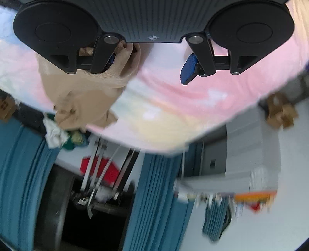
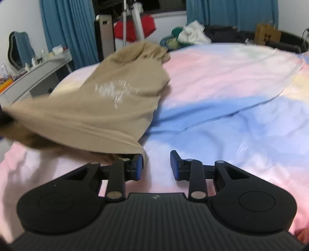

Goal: Fold clothes

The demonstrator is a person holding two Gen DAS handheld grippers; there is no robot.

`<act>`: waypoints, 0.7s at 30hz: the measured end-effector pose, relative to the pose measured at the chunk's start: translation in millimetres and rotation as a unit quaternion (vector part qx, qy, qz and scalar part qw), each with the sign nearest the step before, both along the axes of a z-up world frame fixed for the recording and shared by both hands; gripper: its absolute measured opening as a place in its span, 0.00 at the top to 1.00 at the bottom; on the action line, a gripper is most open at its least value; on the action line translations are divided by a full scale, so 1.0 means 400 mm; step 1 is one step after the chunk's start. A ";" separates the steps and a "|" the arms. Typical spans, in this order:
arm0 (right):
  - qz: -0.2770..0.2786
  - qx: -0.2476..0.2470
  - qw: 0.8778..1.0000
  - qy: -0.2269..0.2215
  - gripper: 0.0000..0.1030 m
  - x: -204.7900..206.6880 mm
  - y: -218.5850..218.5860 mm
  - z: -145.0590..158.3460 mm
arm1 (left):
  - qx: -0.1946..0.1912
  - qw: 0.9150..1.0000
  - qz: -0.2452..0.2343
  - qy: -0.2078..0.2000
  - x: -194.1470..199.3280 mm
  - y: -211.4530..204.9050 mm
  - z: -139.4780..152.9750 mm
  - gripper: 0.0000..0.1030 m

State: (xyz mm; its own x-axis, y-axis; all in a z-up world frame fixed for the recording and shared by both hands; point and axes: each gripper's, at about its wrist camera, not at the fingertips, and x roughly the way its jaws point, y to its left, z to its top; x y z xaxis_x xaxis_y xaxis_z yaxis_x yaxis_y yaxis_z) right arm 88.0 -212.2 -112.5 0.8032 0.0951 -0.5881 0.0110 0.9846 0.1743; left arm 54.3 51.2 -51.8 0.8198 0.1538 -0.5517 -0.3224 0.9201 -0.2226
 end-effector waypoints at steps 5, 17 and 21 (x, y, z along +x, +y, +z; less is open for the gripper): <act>-0.017 0.005 0.996 -0.083 0.94 -0.027 -0.020 0.057 | -0.073 0.996 -0.024 0.038 0.021 0.020 -0.042 0.66; 0.016 -0.040 0.969 -0.242 0.96 -0.031 -0.026 0.434 | -0.024 0.986 -0.066 -0.152 -0.065 -0.011 0.353 0.96; 0.020 -0.050 0.951 -0.303 0.96 -0.070 -0.040 0.624 | 0.010 0.972 -0.079 -0.223 -0.107 -0.039 0.572 0.96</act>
State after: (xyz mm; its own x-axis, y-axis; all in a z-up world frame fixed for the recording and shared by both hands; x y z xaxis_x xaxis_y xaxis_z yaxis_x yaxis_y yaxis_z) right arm 59.9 -228.1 137.2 0.9947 0.1000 -0.0257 -0.0988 0.9942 0.0429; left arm 11.6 35.4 177.1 0.9907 0.0144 -0.1354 -0.0535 0.9557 -0.2893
